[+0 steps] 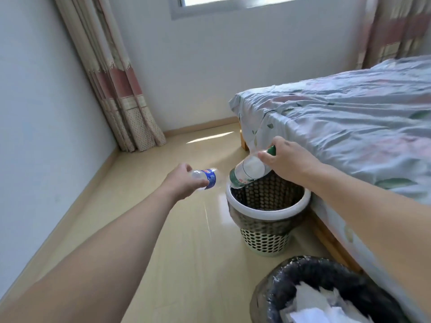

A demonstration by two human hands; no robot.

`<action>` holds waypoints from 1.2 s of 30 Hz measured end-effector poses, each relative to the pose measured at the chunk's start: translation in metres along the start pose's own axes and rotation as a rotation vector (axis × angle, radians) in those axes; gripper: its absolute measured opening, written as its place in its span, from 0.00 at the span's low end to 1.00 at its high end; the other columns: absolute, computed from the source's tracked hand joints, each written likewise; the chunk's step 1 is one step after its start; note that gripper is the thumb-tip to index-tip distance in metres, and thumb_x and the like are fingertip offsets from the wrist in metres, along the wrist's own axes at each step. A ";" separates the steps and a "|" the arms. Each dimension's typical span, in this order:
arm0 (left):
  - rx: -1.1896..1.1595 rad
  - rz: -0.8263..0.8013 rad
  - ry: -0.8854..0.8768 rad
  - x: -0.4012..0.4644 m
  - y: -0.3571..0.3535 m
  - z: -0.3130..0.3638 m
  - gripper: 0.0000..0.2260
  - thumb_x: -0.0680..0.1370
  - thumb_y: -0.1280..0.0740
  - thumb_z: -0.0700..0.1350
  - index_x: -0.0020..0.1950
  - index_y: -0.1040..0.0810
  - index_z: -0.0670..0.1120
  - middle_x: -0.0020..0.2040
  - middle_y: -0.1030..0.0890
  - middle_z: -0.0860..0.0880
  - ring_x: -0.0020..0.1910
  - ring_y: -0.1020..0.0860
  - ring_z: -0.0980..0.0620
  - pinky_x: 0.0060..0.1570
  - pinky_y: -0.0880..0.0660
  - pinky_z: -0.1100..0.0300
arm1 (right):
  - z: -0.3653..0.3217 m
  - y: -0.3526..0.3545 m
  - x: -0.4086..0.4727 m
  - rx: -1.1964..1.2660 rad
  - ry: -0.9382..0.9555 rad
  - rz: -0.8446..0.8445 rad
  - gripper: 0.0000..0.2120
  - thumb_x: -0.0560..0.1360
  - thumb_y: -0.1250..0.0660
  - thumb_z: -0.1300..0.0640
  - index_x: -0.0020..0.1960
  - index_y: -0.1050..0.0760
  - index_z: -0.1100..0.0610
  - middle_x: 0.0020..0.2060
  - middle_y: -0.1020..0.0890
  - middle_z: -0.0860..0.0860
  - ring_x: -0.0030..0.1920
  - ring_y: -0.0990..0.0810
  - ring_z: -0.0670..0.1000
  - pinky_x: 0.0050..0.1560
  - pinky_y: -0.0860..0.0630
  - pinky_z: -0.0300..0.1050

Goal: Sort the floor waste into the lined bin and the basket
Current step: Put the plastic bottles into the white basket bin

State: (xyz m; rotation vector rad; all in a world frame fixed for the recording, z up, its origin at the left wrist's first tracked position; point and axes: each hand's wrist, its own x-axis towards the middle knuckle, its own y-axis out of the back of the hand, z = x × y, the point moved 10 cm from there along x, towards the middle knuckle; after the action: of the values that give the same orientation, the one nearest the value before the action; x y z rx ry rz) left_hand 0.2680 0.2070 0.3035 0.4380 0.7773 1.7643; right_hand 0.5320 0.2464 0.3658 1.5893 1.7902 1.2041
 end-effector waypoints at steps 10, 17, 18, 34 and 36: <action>0.361 -0.199 -0.164 0.052 -0.139 0.075 0.21 0.71 0.29 0.49 0.62 0.28 0.47 0.53 0.23 0.48 0.50 0.24 0.50 0.43 0.22 0.59 | 0.100 -0.048 0.034 -0.224 -0.091 -0.086 0.19 0.78 0.41 0.44 0.62 0.32 0.56 0.54 0.22 0.53 0.48 0.23 0.54 0.45 0.26 0.47; 0.795 -0.331 -0.171 0.088 -0.212 0.061 0.13 0.77 0.37 0.46 0.60 0.27 0.43 0.50 0.22 0.46 0.47 0.25 0.49 0.42 0.28 0.60 | 0.130 -0.119 0.050 -0.302 -0.077 -0.316 0.13 0.79 0.38 0.51 0.61 0.29 0.54 0.47 0.23 0.50 0.45 0.26 0.52 0.47 0.30 0.46; 0.829 -0.350 -0.172 0.094 -0.221 0.056 0.14 0.77 0.36 0.47 0.60 0.26 0.43 0.51 0.22 0.47 0.48 0.24 0.49 0.45 0.26 0.59 | 0.133 -0.127 0.054 -0.292 -0.084 -0.343 0.13 0.78 0.38 0.52 0.62 0.29 0.54 0.46 0.25 0.50 0.45 0.26 0.52 0.47 0.28 0.46; 1.115 -0.720 -0.160 0.138 -0.334 -0.016 0.16 0.78 0.36 0.45 0.65 0.25 0.46 0.57 0.21 0.47 0.55 0.23 0.47 0.59 0.26 0.52 | 0.174 -0.216 0.078 -0.354 -0.226 -0.641 0.16 0.77 0.37 0.59 0.64 0.29 0.60 0.45 0.30 0.54 0.47 0.30 0.55 0.48 0.33 0.47; 1.142 -0.718 -0.173 0.140 -0.330 -0.013 0.14 0.76 0.33 0.46 0.60 0.22 0.46 0.53 0.20 0.47 0.51 0.22 0.48 0.55 0.24 0.53 | 0.174 -0.215 0.077 -0.356 -0.241 -0.659 0.18 0.76 0.36 0.58 0.65 0.29 0.59 0.47 0.30 0.54 0.48 0.31 0.55 0.48 0.33 0.47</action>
State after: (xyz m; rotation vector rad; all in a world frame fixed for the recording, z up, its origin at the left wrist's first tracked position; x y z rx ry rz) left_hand 0.4442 0.3946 0.0530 0.8905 1.5424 0.4830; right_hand 0.5359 0.3834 0.1136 0.8025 1.6322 0.8975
